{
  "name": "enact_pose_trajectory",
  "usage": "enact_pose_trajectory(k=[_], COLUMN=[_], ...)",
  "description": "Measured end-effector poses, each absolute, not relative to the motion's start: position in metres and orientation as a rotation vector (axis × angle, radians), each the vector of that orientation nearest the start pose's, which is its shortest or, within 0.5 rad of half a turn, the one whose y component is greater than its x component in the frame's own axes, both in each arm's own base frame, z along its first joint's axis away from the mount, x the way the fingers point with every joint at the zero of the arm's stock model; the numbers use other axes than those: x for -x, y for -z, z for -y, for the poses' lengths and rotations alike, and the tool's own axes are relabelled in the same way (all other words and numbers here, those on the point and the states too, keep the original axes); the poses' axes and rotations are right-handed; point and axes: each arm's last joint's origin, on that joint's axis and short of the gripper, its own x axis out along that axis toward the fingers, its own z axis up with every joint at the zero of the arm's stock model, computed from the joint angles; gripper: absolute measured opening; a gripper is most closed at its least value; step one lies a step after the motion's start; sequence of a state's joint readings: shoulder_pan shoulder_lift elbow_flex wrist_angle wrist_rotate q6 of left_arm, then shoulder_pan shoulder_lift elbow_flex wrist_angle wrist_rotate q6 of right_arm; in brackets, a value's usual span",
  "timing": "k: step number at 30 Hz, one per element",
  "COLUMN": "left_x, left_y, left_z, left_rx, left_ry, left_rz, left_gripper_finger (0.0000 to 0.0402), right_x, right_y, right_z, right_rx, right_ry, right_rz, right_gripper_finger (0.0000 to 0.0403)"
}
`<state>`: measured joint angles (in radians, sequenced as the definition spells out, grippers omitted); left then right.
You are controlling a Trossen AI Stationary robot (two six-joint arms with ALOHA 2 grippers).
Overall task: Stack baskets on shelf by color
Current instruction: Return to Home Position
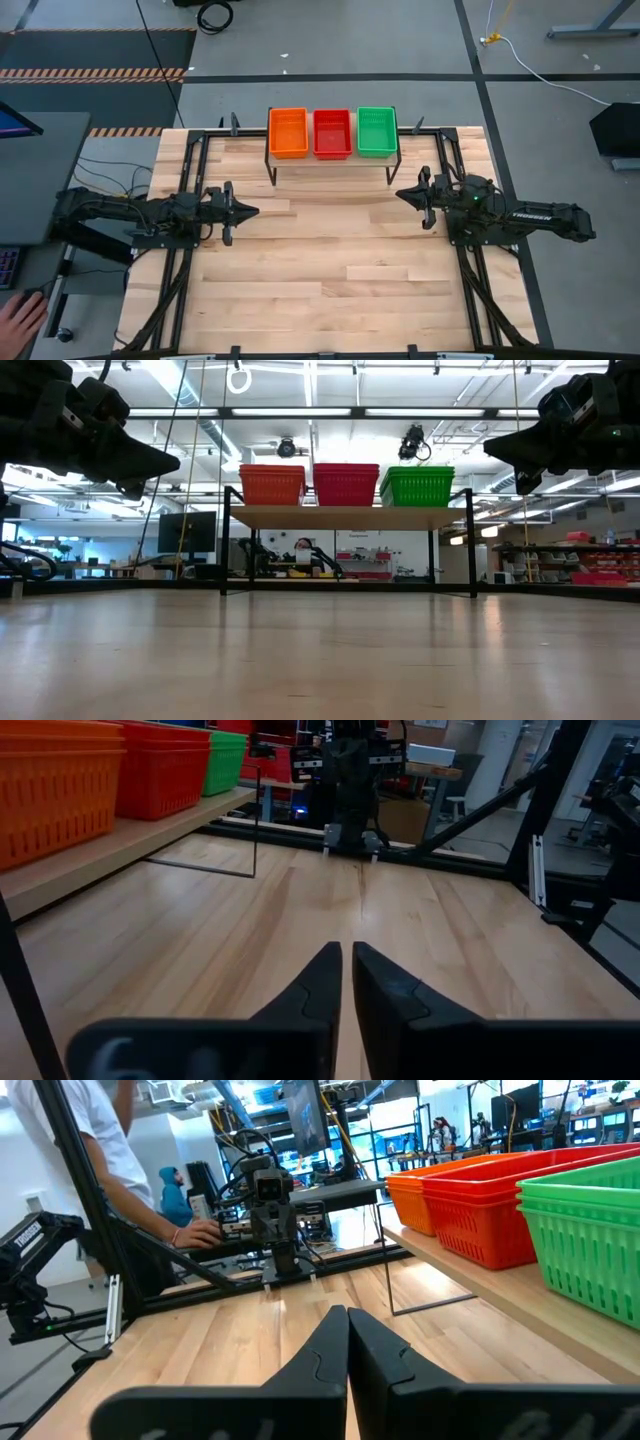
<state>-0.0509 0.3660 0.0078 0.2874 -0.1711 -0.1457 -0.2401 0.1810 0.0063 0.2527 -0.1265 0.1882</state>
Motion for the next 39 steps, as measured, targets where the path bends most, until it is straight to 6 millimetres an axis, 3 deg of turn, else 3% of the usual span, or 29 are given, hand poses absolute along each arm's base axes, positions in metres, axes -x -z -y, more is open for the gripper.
enact_pose_trajectory(k=[39], left_x=[-0.1201], left_y=[-0.1615], left_z=[0.0011], left_rx=[0.138], left_ry=[-0.125], left_rz=[-0.061], left_gripper_finger=[0.003], right_x=[-0.106], right_y=[-0.175], right_z=[0.0222], right_rx=[-0.173], right_ry=[0.106], right_rz=[0.087], right_gripper_finger=[0.0013])
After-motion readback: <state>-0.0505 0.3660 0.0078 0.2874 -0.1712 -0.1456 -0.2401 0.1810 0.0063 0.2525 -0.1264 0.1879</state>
